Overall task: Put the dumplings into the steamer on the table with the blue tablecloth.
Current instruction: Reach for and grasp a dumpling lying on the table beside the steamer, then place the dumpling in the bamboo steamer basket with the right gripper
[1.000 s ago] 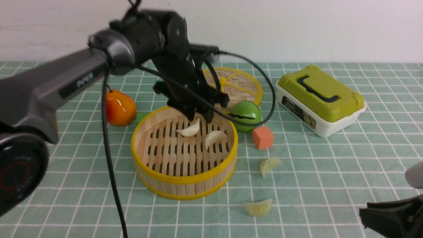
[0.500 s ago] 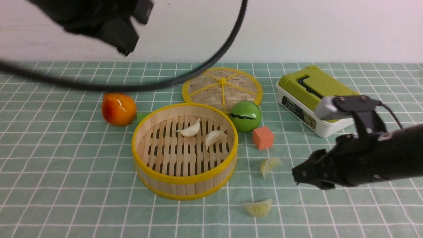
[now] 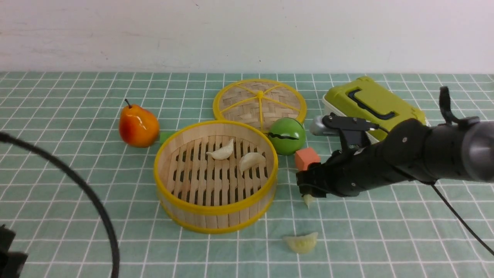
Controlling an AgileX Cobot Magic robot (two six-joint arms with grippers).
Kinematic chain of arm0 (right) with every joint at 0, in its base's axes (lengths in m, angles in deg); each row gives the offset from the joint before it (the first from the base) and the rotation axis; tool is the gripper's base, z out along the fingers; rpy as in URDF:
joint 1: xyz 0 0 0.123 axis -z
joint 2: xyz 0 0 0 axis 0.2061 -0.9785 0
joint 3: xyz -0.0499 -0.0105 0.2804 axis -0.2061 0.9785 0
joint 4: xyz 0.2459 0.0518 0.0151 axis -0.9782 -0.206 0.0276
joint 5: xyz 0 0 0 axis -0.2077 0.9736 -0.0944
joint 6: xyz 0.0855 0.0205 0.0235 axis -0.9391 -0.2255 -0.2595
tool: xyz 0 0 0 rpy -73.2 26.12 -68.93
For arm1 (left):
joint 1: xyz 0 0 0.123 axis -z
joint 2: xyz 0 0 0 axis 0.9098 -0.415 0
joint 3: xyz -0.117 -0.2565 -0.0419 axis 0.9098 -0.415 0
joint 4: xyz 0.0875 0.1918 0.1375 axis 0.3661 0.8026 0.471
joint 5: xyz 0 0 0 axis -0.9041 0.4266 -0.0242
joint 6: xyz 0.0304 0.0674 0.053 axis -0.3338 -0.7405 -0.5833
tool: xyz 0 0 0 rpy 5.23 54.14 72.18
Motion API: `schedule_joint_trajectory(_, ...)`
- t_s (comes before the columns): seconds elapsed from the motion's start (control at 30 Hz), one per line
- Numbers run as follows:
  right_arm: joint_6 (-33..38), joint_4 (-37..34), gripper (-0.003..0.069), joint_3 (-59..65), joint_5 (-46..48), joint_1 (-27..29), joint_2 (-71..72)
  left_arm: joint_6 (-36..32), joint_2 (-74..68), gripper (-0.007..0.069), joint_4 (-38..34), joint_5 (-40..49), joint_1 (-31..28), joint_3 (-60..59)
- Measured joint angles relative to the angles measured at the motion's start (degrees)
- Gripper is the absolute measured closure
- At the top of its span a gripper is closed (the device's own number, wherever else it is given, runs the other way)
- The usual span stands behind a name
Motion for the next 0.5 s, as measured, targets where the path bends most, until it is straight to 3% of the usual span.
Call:
schedule_joint_trajectory(0.13,0.0,0.2,0.0284,-0.9,-0.7,0.0,-2.3,3.7,4.5,0.0639,3.1,-0.2,0.0,-3.3)
schedule_joint_trajectory(0.27,0.0,3.6,0.0367,-1.4,-1.2,0.0,-3.3,6.9,7.0,0.0639,5.7,-0.4,0.0,-4.5)
schedule_joint_trajectory(0.37,0.0,6.2,0.0470,-1.5,-1.3,-0.1,-3.4,7.4,7.7,0.0639,6.3,-0.5,0.0,-4.5)
schedule_joint_trajectory(0.5,0.0,8.9,0.0484,-1.5,-0.5,-0.1,-2.9,7.8,7.8,0.0639,6.5,-0.3,0.0,-4.5)
